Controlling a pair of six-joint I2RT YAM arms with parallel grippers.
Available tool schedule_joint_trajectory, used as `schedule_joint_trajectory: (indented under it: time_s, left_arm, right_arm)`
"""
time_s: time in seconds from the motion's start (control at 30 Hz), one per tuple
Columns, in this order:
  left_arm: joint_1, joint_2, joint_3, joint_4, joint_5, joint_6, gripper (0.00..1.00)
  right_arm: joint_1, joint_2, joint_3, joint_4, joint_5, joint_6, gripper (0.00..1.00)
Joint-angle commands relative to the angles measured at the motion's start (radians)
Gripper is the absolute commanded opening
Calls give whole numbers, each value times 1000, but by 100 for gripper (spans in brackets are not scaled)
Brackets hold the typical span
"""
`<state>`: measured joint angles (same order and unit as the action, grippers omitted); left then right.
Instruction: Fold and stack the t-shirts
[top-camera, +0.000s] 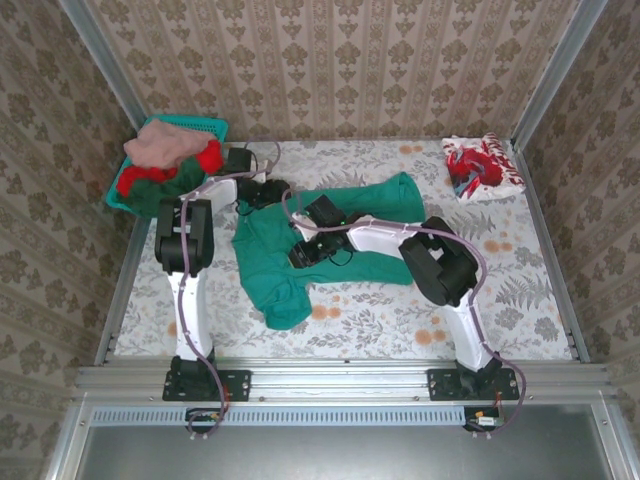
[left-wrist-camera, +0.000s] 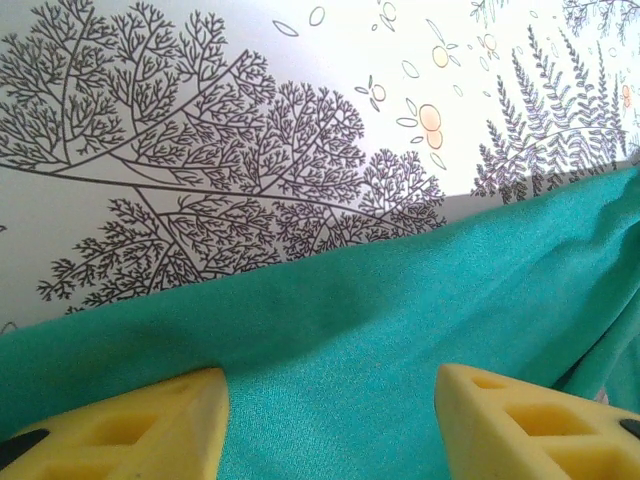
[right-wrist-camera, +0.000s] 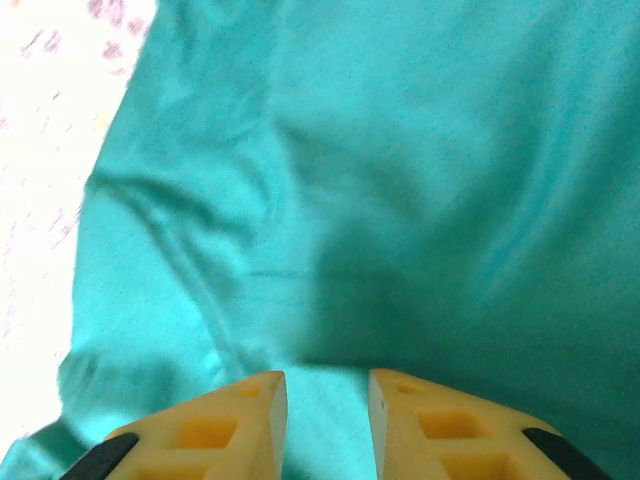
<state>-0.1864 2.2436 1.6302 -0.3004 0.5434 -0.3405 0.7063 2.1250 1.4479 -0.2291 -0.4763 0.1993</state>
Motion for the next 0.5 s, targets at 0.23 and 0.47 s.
schedule_joint_trajectory:
  time_s: [0.23, 0.47]
  left_arm:
    - [17, -108, -24, -41, 13, -33, 86]
    - [14, -520, -292, -115, -180, -76, 100]
  right_arm:
    - [-48, -322, -187, -87, 141, 38, 34]
    - [-204, -608, -485, -244, 532, 337, 39]
